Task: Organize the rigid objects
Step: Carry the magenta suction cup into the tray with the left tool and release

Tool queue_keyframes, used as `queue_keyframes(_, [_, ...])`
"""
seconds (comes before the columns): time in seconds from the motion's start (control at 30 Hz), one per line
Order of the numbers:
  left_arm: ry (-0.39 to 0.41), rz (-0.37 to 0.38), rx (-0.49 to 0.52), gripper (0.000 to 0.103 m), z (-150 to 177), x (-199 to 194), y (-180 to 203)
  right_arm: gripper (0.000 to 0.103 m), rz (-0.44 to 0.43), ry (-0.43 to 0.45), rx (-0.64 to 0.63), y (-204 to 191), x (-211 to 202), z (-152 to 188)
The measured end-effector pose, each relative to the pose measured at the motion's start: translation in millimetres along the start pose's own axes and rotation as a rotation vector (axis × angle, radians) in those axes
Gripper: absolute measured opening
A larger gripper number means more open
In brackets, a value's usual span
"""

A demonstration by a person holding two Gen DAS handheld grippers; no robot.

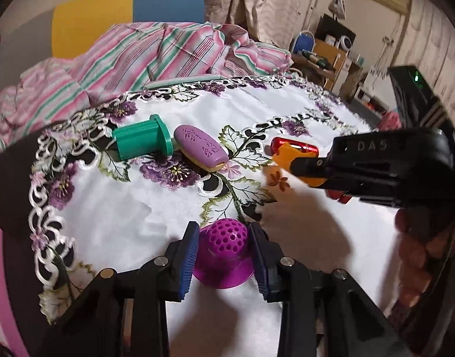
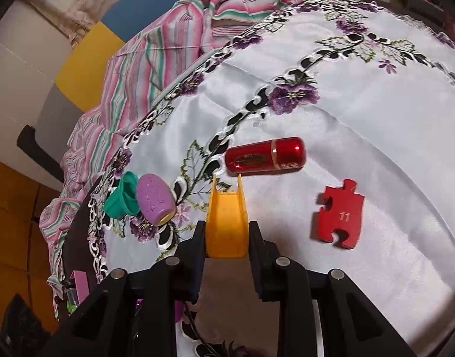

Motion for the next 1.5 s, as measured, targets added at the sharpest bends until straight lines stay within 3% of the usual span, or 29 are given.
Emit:
queue_keyframes(0.37, [0.042, -0.027, -0.032, 0.03, 22, -30, -8, 0.027, -0.015, -0.049, -0.143, -28, 9, 12])
queue_keyframes(0.5, [0.053, -0.015, -0.087, 0.03, 35, -42, -17, 0.027, -0.031, -0.058, -0.209, -40, 11, 17])
queue_keyframes(0.77, [0.124, -0.015, -0.14, 0.03, 54, -85, -27, 0.027, -0.031, -0.061, -0.356, -65, 12, 31])
queue_keyframes(0.97, [0.181, -0.026, -0.19, 0.03, 67, -122, -45, 0.027, -0.028, -0.06, -0.38, -67, 11, 34])
queue_keyframes(1.27, [0.276, -0.117, -0.27, 0.03, 84, -176, -89, 0.027, -0.031, -0.046, -0.403, -71, 8, 36])
queue_keyframes(1.5, [0.304, -0.198, -0.394, 0.03, 115, -203, -144, 0.027, -0.003, -0.031, -0.44, -76, 7, 39])
Point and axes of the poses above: each gripper's, at about its wrist camera, not at the fingertips, and x roughly the way its jaws point, y to its right, z to its underside, the point moved 3 cm from there along x, roughly the way its jaws point, and after that the axes turned 3 degrees about z, right-handed, at the moved point
